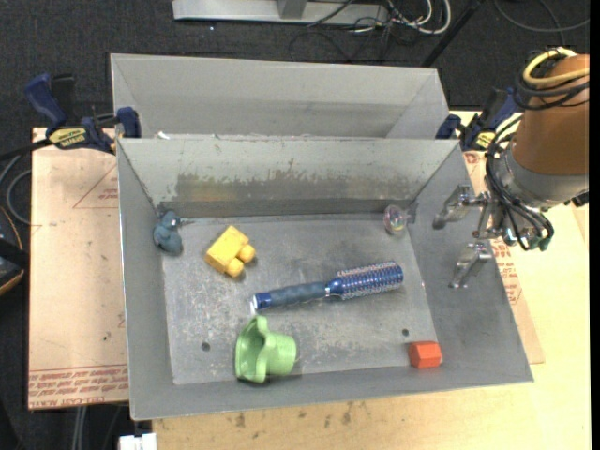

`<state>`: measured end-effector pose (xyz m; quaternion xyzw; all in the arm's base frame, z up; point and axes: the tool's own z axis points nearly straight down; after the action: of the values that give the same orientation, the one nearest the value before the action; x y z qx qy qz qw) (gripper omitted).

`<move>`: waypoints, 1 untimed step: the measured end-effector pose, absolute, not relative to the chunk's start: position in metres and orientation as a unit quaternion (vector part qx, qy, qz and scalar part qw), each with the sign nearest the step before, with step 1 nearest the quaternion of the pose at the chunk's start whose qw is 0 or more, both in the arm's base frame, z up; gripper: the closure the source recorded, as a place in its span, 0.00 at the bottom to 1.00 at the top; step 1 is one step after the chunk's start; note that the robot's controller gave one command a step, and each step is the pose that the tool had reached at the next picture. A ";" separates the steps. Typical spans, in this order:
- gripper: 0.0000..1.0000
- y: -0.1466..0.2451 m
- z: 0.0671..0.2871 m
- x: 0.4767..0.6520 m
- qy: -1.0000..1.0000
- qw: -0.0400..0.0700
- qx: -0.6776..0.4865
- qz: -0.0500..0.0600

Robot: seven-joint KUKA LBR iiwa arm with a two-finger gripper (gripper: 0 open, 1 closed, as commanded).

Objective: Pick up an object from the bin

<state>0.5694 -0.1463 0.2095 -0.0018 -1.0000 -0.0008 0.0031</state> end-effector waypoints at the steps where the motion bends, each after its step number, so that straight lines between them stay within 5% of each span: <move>1: 0.00 -0.111 0.072 0.583 -1.000 -0.003 0.027 0.000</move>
Offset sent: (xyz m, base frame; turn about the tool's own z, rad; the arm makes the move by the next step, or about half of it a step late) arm 0.0101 0.0350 -0.1395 -0.0556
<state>0.5827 -0.1107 0.0717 0.0269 -0.9996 0.0003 -0.0034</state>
